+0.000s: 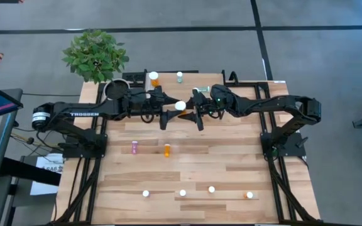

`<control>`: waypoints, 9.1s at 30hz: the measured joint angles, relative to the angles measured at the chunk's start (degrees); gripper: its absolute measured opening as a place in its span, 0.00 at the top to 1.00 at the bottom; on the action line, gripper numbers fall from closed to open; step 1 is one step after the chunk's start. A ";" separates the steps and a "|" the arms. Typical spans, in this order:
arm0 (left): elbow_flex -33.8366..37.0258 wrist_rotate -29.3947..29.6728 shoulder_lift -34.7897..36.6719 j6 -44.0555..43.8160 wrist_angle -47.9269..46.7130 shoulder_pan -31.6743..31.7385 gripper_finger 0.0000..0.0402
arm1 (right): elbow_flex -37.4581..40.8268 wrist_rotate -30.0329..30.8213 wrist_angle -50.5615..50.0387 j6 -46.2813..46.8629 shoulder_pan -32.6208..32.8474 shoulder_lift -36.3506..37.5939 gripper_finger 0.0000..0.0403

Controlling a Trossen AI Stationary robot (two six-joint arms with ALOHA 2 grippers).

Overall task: Pick and place medicine bottles onto shelf by color
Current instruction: Adjust the large orange pill bottle on the shelf, then adjust the green pill bottles on the shelf

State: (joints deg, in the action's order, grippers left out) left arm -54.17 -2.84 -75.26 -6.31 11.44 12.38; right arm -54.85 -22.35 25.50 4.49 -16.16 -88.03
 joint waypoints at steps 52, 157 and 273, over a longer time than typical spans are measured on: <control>0.07 9.69 4.97 7.78 -2.66 -0.15 0.50 | -0.07 -0.24 -8.33 0.18 -1.52 4.08 0.29; 1.57 38.01 3.05 10.63 -4.57 3.76 0.32 | -0.04 2.82 -12.55 0.00 -3.84 9.45 0.29; -54.31 8.01 -37.45 10.17 -55.72 19.76 0.72 | 19.80 4.90 0.24 2.97 -6.38 26.93 0.29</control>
State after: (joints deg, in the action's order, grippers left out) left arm -108.49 5.17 -112.71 3.86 -44.27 32.14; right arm -35.05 -17.45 25.74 7.46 -22.55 -61.10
